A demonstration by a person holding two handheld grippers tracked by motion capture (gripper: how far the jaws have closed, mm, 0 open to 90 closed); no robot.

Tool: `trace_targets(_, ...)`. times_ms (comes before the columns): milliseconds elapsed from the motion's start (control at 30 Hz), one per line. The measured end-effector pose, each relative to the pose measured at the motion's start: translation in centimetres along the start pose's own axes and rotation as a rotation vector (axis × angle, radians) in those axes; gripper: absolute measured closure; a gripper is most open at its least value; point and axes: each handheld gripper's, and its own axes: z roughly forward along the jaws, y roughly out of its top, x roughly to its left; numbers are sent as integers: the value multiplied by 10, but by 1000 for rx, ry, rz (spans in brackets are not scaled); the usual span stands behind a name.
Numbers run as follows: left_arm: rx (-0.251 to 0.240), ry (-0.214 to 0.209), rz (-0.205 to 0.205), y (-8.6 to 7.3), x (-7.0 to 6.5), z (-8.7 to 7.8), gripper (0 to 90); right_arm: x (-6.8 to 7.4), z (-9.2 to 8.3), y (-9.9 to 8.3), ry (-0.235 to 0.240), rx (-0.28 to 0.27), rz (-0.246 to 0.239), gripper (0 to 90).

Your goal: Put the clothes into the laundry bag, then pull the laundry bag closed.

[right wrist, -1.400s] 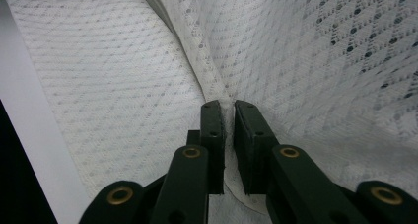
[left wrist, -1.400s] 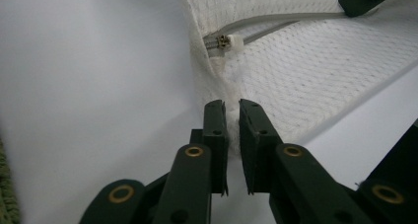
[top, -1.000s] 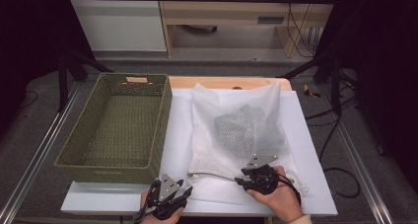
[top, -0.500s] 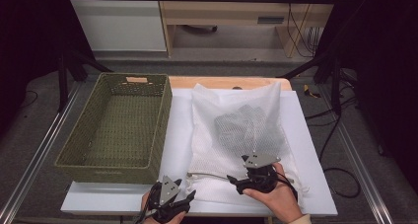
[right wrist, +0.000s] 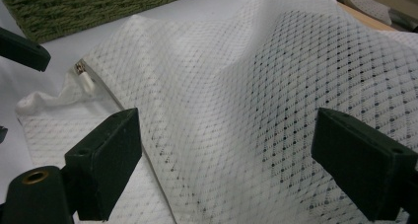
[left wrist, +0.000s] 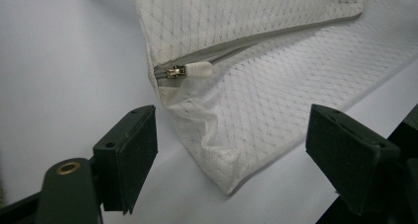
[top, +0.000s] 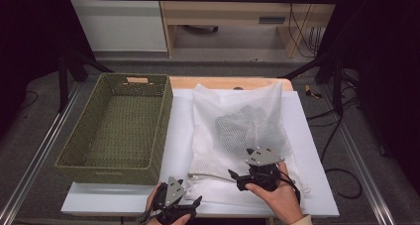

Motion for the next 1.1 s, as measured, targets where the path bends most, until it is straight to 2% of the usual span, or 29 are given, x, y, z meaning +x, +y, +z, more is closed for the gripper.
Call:
trace_targets(167,1,-2,-3,-2,2,0,196,6,1,8,-22,-20,-26,149)
trace_targets(400,13,7,-3,-2,3,-2,222,21,4,21,0,-27,-69,145)
trace_targets(500,16,18,0,0,3,-3,246,25,6,20,-1,-15,-80,147)
trace_targets(600,22,41,1,-1,5,-3,277,25,7,18,5,-10,-71,156)
trace_targets(667,20,49,-24,-2,7,-1,300,25,7,16,5,-10,-70,172)
trace_targets(733,18,40,-41,-2,7,3,326,26,9,15,6,-6,-73,187)
trace_targets(800,24,40,-18,-1,9,5,361,28,10,14,8,-2,-83,208)
trace_targets(1100,42,41,0,0,17,11,422,33,13,13,18,15,-106,236)
